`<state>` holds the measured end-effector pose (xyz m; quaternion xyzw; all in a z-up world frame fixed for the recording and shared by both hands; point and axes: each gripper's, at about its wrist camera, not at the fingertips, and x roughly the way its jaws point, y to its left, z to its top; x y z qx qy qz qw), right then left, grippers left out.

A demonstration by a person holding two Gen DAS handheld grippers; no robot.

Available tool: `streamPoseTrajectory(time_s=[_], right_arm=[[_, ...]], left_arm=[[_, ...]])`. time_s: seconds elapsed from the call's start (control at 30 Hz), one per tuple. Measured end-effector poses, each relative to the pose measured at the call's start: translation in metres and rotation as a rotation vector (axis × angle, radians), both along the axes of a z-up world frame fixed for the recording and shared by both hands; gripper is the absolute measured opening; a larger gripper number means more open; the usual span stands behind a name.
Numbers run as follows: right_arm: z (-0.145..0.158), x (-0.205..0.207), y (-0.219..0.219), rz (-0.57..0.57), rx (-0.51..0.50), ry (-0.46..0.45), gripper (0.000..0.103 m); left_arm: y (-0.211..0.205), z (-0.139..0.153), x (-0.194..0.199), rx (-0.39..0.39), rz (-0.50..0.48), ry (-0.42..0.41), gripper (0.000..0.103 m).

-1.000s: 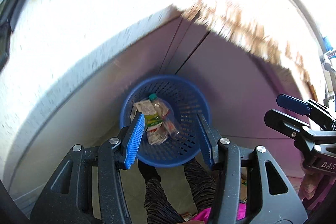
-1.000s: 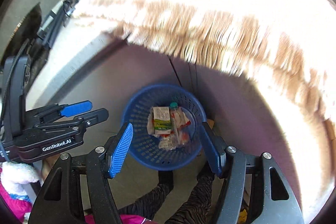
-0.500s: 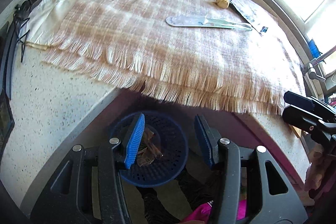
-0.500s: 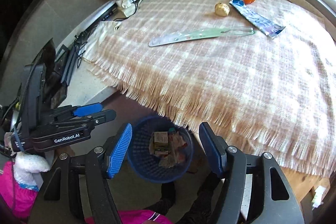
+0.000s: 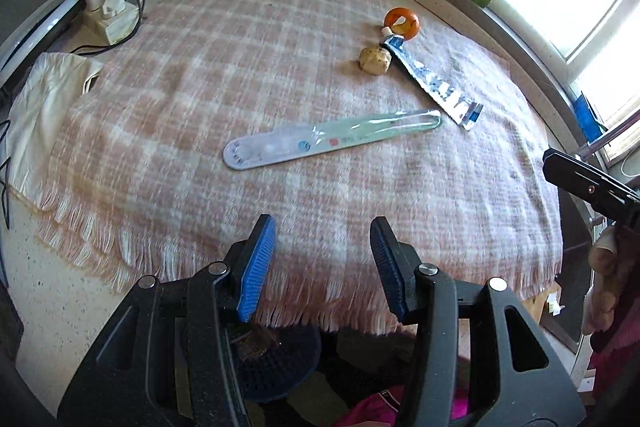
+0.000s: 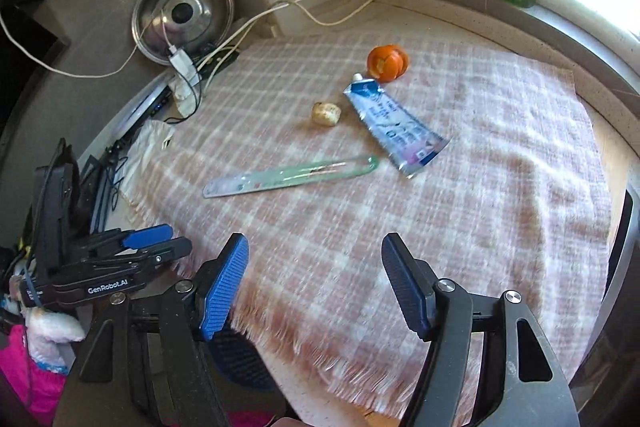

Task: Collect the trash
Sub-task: 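Raise both tools back over the counter toward the remaining items, then grasp the cork-like lump with the left tool while the right tool grasps the toothpaste tube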

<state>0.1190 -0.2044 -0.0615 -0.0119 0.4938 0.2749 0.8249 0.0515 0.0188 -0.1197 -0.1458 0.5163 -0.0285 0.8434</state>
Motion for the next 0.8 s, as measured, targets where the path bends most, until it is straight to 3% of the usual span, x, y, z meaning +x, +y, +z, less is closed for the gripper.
streamPoseTrajectory(time_s=[0.4,0.8], right_arm=[[-0.016,0.096,-0.007,0.055,-0.051,0.051,0.069],[-0.053,0.152,0.006,0.165,-0.077,0.162,0.069]], left_arm=[[-0.016,0.003,0.075,-0.044,-0.017,0.000,0.050],[-0.028,-0.016,0.144,-0.095,0.004,0.046,0.050]])
